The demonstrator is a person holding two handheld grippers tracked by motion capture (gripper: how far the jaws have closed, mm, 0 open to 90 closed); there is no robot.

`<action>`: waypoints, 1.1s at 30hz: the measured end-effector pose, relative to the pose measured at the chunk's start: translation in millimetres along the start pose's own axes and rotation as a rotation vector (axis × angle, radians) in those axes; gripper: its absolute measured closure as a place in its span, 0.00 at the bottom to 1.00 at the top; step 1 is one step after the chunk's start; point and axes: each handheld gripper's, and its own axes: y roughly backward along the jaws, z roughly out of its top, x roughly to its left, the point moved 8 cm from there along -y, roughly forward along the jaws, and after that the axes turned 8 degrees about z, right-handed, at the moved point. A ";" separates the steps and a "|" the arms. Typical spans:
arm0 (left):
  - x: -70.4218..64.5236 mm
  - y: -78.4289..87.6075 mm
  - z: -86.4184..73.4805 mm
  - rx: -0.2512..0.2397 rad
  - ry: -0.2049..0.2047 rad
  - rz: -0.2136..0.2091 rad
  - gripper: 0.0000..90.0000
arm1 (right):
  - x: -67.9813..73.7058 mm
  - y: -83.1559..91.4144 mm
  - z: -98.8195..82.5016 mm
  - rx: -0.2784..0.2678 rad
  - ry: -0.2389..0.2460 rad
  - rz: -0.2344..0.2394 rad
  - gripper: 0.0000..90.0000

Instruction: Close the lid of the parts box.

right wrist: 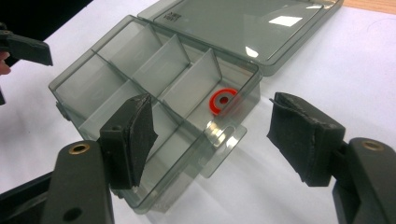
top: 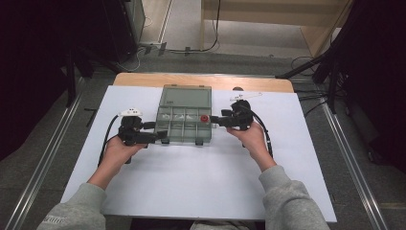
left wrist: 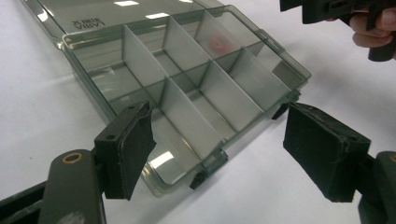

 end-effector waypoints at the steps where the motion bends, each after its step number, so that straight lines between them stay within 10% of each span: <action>1: 1.1 -1.0 1.9 0.004 0.000 -0.001 0.26 | -0.7 -0.7 0.6 0.005 0.001 0.001 0.35; 33: 34.5 -30.2 47.7 -0.014 0.001 0.059 0.30 | -15.6 -24.8 30.9 0.015 -0.055 -0.035 0.37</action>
